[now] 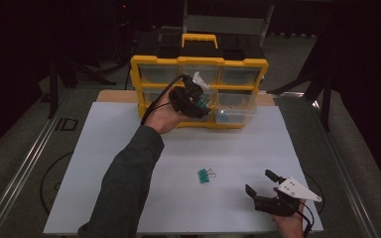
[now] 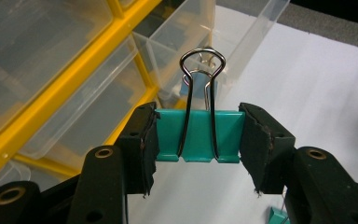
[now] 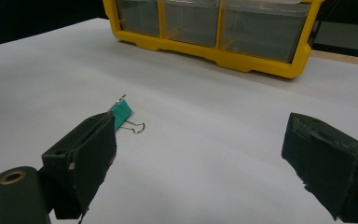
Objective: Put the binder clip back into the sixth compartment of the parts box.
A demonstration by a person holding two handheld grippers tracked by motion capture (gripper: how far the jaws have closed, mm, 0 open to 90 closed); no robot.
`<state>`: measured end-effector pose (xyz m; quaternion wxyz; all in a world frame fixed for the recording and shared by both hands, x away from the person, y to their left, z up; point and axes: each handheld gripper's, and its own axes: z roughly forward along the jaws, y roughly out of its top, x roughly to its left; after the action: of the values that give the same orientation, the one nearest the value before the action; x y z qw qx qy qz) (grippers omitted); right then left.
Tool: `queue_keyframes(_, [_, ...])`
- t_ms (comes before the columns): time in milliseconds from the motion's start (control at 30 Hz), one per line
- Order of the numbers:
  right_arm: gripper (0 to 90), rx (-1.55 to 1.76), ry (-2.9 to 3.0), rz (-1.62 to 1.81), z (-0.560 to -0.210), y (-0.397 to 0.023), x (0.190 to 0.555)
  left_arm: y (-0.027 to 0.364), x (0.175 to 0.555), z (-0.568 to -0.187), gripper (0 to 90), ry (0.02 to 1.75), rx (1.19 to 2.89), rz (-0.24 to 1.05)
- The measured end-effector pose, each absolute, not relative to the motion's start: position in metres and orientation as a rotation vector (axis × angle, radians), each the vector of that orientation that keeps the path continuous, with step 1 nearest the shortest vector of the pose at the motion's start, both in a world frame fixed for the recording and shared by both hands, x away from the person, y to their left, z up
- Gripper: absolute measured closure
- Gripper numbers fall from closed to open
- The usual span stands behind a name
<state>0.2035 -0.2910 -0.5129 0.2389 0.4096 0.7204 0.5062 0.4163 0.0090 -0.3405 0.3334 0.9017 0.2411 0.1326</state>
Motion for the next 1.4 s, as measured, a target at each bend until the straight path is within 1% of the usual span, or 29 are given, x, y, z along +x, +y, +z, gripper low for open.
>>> queue_keyframes(167, [10.1,1.117,1.972,1.388,-0.513,-0.291,0.204,0.004,0.422,-0.337,49.9,0.629,2.369,0.357])
queue_keyframes(600, [10.1,1.123,1.964,1.398,-0.512,-0.292,0.204,-0.011,0.439,-0.33,49.9,0.647,2.339,0.367])
queue_keyframes(1400, [10.1,1.122,1.961,1.404,-0.511,-0.293,0.203,-0.052,0.445,-0.331,49.9,0.633,2.328,0.356])
